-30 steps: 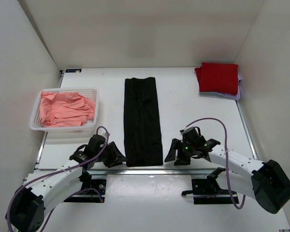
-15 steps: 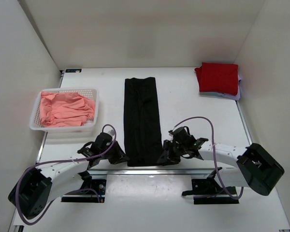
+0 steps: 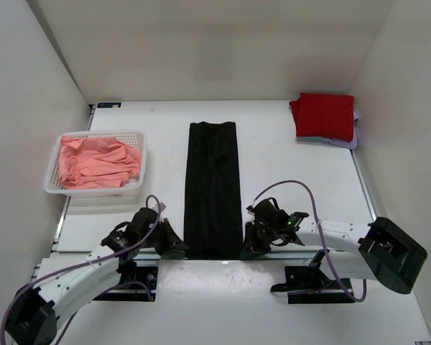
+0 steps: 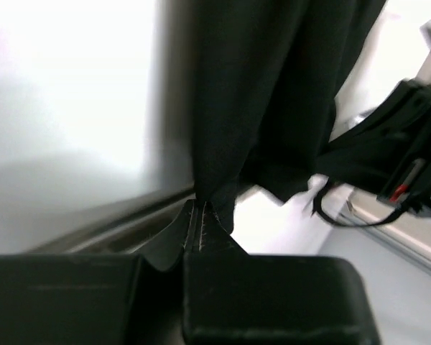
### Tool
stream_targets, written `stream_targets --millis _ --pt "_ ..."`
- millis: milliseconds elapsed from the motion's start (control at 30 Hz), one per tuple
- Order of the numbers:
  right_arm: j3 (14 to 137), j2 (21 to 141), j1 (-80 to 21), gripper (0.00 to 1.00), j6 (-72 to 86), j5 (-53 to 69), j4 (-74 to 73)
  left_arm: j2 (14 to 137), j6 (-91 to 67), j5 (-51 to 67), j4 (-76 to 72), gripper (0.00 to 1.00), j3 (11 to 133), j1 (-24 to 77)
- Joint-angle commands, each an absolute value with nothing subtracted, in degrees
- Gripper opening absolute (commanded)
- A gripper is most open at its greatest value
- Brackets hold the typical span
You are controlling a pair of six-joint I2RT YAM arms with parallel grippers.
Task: Fold and stack the t-shirts
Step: Grab the bottom of the folded rectangular tshirt with both arms, then fold the folded rectangular tshirt in 1/3 of the way
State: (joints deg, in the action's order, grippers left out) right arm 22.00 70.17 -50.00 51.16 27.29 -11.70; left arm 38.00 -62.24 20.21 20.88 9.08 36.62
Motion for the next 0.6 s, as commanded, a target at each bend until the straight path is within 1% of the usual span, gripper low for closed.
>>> stream_targets --millis 0,100,167,267,333,400,433,467,567 --pt "19.86 67.59 -51.06 0.00 50.19 33.04 -16.87 29.21 -67.05 24.08 29.96 0.00 5.11 36.48" --pt "22.92 68.82 -49.75 0.00 47.21 33.49 -19.33 26.11 -68.73 25.83 31.29 0.00 4.74 33.85" --pt "26.44 71.18 -48.09 0.00 44.23 33.93 -22.57 28.37 -68.82 26.54 29.19 0.00 5.97 32.44" --pt "36.18 74.87 -42.83 0.00 38.68 34.71 -28.10 37.25 -65.66 25.31 27.07 0.00 14.73 31.82" --pt "40.66 77.68 -38.35 0.00 34.82 35.68 -31.10 45.84 -60.15 25.40 27.68 0.00 20.89 27.71" --pt "46.38 80.05 -34.91 0.00 31.92 36.91 -34.35 51.29 -56.10 25.84 29.17 0.00 28.88 24.37" --pt "48.06 81.90 -32.98 0.00 30.16 36.91 -36.19 54.63 -54.07 26.01 29.96 0.00 30.66 22.17" --pt "51.12 83.13 -32.35 0.00 28.41 37.26 -37.17 56.15 -53.10 26.36 30.14 0.00 33.89 20.06" --pt "59.29 88.50 -29.71 0.00 24.53 36.83 -41.21 65.62 -50.37 26.63 28.57 0.00 40.49 16.71"
